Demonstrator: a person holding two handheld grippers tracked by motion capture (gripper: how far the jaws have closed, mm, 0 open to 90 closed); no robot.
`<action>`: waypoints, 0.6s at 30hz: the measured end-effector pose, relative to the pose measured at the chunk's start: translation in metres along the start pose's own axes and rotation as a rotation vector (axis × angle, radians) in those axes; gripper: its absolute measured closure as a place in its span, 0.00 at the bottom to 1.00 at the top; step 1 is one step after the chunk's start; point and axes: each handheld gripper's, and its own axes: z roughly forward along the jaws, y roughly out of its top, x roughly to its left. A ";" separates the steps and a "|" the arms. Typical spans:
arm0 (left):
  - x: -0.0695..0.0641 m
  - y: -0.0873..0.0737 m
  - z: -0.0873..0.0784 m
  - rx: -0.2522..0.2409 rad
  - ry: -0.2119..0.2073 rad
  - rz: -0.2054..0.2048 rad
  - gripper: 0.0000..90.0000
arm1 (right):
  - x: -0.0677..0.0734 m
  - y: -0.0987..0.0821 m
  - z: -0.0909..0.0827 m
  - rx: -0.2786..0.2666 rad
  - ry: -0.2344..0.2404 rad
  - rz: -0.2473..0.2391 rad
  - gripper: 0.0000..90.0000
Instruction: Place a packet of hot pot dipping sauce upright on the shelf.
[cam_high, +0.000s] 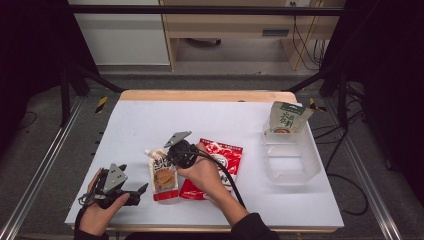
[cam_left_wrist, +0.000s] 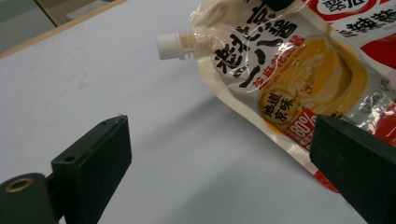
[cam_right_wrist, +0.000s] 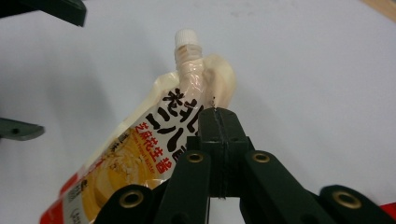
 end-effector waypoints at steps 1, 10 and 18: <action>0.001 0.000 -0.001 -0.005 0.002 -0.003 0.06 | 0.002 0.002 -0.005 -0.014 0.001 -0.008 1.00; 0.015 0.006 -0.015 -0.091 -0.030 -0.024 0.09 | 0.017 0.015 -0.031 -0.083 0.021 -0.062 1.00; 0.024 0.024 -0.009 -0.059 -0.094 -0.010 0.10 | 0.030 0.021 -0.043 -0.106 0.042 -0.130 1.00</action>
